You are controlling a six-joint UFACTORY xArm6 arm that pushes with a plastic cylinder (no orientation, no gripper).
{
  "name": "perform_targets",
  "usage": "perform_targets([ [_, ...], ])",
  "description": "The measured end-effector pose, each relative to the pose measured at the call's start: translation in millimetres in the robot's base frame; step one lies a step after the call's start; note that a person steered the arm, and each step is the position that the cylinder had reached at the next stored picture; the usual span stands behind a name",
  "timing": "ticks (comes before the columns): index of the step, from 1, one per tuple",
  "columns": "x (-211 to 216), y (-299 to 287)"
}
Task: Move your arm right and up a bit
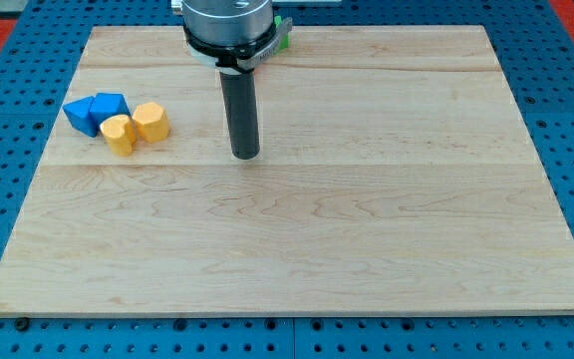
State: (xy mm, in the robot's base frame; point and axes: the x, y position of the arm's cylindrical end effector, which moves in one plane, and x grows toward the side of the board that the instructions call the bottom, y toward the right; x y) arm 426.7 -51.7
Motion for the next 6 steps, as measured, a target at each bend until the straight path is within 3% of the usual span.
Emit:
perform_targets([
  [4, 0, 17],
  [6, -14, 81],
])
